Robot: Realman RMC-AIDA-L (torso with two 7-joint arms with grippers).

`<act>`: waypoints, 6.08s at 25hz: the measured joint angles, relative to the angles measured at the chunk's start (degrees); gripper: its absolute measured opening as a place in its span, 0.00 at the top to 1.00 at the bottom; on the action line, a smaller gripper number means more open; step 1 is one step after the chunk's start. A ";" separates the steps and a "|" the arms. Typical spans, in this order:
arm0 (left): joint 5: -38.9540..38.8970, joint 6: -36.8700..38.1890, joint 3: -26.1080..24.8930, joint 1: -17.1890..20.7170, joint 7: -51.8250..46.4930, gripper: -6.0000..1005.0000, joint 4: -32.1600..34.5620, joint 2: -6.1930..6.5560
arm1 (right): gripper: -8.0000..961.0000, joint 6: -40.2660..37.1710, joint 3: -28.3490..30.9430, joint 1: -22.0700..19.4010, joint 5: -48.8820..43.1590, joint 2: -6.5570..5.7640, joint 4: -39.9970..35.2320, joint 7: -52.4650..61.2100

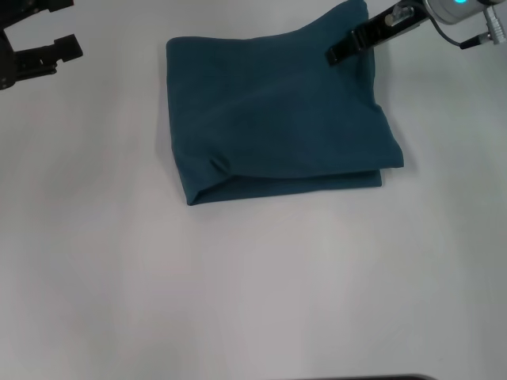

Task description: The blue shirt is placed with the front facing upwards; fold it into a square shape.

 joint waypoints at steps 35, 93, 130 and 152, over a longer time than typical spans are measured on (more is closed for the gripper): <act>0.00 0.38 -0.39 -0.28 -0.20 0.06 0.00 0.02 | 0.38 -8.19 0.04 -4.02 9.72 0.01 -8.99 -1.84; 3.97 -11.76 20.08 12.47 37.78 0.06 -13.77 -10.71 | 0.38 -32.27 33.01 -15.37 29.17 -12.42 2.44 -18.07; -3.67 -48.09 57.75 24.58 45.75 0.05 -22.15 -10.97 | 0.38 -27.38 31.11 -15.42 25.81 -13.66 2.44 -12.61; 3.77 -61.03 67.89 24.41 34.27 0.06 -25.88 -10.97 | 0.38 -27.64 31.17 -15.71 25.90 -14.03 2.44 -12.70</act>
